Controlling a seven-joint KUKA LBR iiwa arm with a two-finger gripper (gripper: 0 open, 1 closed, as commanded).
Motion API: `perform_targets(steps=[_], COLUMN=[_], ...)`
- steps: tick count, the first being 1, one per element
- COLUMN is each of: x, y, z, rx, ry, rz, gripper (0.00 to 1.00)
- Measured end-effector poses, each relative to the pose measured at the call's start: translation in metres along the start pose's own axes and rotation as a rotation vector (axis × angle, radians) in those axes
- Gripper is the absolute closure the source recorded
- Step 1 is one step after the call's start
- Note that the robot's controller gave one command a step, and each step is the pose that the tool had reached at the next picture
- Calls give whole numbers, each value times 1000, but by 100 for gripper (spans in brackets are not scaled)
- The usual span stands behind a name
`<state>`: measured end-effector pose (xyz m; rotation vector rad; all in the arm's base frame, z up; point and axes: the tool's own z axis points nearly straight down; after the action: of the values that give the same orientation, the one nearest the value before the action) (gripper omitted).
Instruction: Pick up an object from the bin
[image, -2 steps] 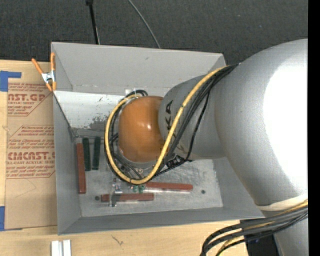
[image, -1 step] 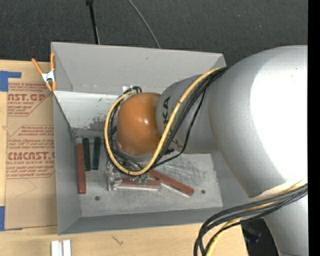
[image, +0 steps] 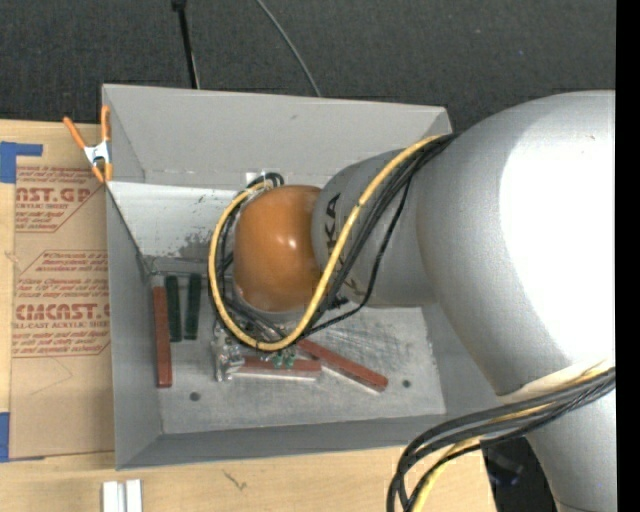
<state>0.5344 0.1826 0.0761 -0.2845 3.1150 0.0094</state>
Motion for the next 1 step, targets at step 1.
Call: perform_targets(steps=[1], x=[6], y=[0], z=[-44], rx=[5], ry=[20], rz=[-14], gripper=[100])
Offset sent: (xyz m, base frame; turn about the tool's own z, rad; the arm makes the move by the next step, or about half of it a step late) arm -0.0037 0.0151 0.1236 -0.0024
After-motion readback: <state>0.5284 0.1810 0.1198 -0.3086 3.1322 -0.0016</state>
